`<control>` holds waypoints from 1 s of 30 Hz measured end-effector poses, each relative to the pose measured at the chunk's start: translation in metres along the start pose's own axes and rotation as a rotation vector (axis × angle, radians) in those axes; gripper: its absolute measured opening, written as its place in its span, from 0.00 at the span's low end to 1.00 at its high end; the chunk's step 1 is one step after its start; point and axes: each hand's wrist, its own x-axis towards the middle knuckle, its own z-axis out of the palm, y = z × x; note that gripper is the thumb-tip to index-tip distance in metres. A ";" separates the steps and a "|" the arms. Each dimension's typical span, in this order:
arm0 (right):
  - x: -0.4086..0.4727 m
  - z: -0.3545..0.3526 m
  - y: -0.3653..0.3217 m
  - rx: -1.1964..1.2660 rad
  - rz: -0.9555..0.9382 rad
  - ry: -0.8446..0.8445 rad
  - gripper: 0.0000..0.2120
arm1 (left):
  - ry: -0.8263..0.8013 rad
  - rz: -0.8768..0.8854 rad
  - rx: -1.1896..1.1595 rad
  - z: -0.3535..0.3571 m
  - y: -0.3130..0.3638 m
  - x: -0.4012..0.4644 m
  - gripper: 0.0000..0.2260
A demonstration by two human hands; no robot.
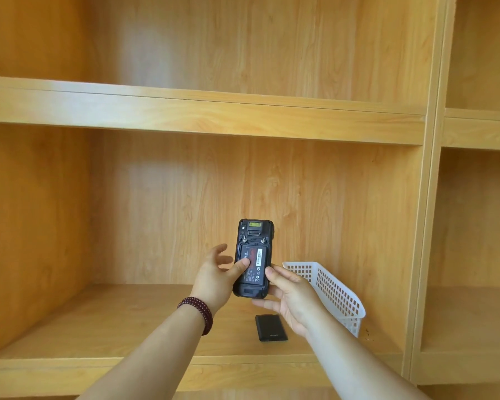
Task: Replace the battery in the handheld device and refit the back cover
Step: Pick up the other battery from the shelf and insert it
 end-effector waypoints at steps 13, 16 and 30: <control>0.000 0.009 -0.014 -0.242 -0.125 0.002 0.26 | -0.215 -0.090 -0.263 -0.007 0.010 -0.001 0.11; 0.002 0.011 -0.016 -0.462 -0.223 0.021 0.39 | -0.229 -0.141 -0.351 -0.010 0.008 -0.001 0.11; 0.002 0.016 -0.016 -0.911 -0.427 0.024 0.41 | -0.407 -0.168 -0.380 -0.035 0.009 0.008 0.06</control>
